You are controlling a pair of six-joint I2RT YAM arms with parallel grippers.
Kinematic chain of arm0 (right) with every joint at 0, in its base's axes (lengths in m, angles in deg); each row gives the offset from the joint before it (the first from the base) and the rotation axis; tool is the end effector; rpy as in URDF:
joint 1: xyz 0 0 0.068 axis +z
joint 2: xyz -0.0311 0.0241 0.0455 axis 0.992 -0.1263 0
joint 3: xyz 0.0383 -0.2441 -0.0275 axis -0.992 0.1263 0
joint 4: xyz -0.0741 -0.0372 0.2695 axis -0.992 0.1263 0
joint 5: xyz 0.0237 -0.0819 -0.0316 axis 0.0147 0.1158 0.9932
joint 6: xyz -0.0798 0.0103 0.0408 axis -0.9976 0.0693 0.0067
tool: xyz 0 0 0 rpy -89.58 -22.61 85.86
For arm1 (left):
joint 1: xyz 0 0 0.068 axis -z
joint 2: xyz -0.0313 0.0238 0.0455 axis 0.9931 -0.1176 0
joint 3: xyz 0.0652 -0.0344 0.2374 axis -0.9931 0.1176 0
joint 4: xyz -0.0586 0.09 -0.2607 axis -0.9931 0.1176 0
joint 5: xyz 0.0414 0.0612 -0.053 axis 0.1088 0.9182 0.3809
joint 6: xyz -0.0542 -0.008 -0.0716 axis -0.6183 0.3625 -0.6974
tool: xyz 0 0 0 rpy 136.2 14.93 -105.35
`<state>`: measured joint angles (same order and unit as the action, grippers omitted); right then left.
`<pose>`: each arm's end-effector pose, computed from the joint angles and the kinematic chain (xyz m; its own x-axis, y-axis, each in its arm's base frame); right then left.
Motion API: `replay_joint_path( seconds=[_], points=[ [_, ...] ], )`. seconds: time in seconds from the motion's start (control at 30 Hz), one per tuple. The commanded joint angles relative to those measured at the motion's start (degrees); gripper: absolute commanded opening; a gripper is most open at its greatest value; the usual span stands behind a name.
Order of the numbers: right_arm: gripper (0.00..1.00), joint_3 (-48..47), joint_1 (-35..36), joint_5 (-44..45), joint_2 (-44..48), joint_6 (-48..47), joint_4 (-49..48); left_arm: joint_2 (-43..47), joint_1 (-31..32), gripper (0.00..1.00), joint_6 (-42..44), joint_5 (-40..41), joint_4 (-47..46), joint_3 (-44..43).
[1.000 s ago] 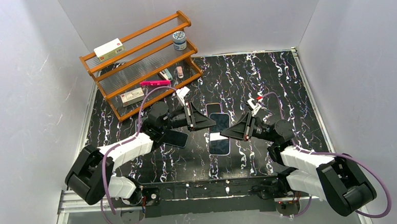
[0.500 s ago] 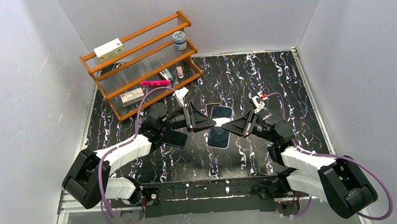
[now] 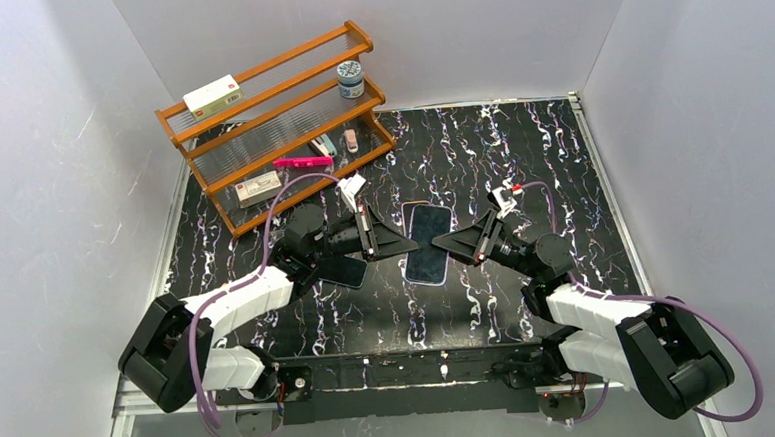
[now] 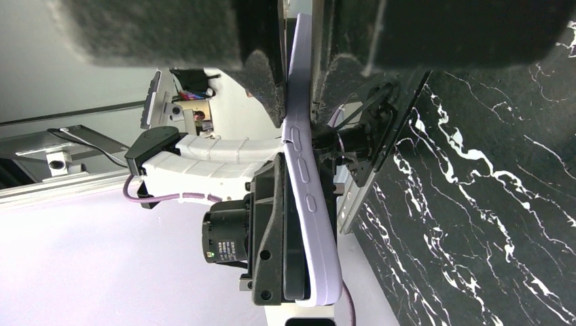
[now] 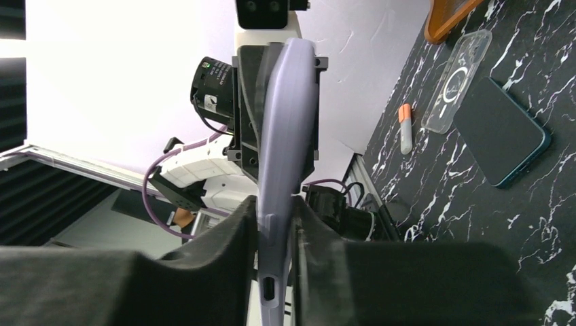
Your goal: Put the phone into the phone case
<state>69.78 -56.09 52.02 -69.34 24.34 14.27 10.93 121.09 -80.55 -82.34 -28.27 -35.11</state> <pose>0.2062 0.1549 0.2001 -0.8176 0.5063 -0.2743 -0.3764 -0.1094 0.9200 0.2259 -0.2429 0.2357 -0.8844 -0.2041 -0.4197 0.4288 -0.0001 -0.9034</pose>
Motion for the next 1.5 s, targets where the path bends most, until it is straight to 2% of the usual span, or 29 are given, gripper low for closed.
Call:
replay_joint_path(
  seconds=[0.0,0.03,0.1,0.17,0.27,0.3,0.43,0.57,0.87,0.9,0.97,1.03,1.1,1.17,1.27,1.33,1.37,1.47],
  points=[
    [0.39,-2.6,-0.03,0.66,0.08,-0.22,-6.35,0.34,0.21,0.0,2.37,0.15,3.45,0.18],
    [0.36,-2.74,-0.08,0.58,0.08,-0.22,-6.15,0.49,0.18,0.0,3.44,0.38,5.73,-0.31],
    [0.24,-2.97,-0.03,0.57,0.07,-0.36,-6.07,1.19,0.21,0.0,4.81,0.71,7.56,-0.93],
    [0.15,-3.22,-0.11,0.87,0.45,-0.54,-6.13,2.09,0.21,0.11,6.19,1.38,9.8,-1.58],
    [0.13,-4.13,-0.03,0.89,1.08,-1.53,-4.85,3.35,0.21,0.4,7.51,2.52,13.16,-2.5],
    [0.13,-4.31,-0.08,1.11,1.35,-1.72,-4.56,3.5,0.19,0.46,7.62,2.69,13.47,-2.62],
    [0.12,-4.34,-0.03,3.02,2.46,-2.55,-4.03,3.18,0.17,0.53,6.43,1.65,13.29,-2.75],
    [0.13,-4.06,-0.08,6.05,3.94,-4.14,-1.49,3.35,0.26,0.54,4.37,0.27,11.41,-1.4],
    [0.13,-3.32,-0.15,9.16,4.31,-5.25,-0.28,2.66,0.38,0.4,0.65,-1.46,6.77,0.5],
    [0.13,-3.19,-0.08,9.18,4.27,-5.29,-0.28,2.39,0.46,0.38,0.41,-1.67,6.46,0.49],
    [0.14,-3.12,-0.18,9.32,4.15,-5.34,-0.07,1.87,0.5,0.23,0.35,-1.87,6.33,0.41],
    [0.21,-3.3,-0.18,9.27,4.26,-5.59,1.5,1.57,0.51,0.09,0.3,-1.71,6.32,0.62],
    [0.27,-3.82,-0.12,8.67,4.47,-7.04,4.1,1.67,0.55,0.0,0.79,-0.96,6.59,0.77],
    [0.32,-3.78,-0.09,8.49,4.77,-7.53,5.47,1.78,0.55,0.0,2.74,-0.09,9.6,-0.05],
    [0.39,-3.31,-0.2,8.61,4.88,-7.4,5.45,2.18,0.53,0.0,9.08,1.47,19.87,-2.78],
    [0.31,-3.54,-0.18,8.03,4.64,-7.97,5.71,3.16,0.54,0.0,9.76,1.77,20.68,-3.19],
    [0.25,-3.97,-0.19,7.11,4.41,-8.57,6.05,3.86,0.56,0.03,9.83,2.19,20.92,-3.32],
    [0.17,-6.16,-0.11,2.68,3.07,-10.87,8.39,6.12,0.39,0.32,12.15,4.77,25.28,-4.88]
  ],
)
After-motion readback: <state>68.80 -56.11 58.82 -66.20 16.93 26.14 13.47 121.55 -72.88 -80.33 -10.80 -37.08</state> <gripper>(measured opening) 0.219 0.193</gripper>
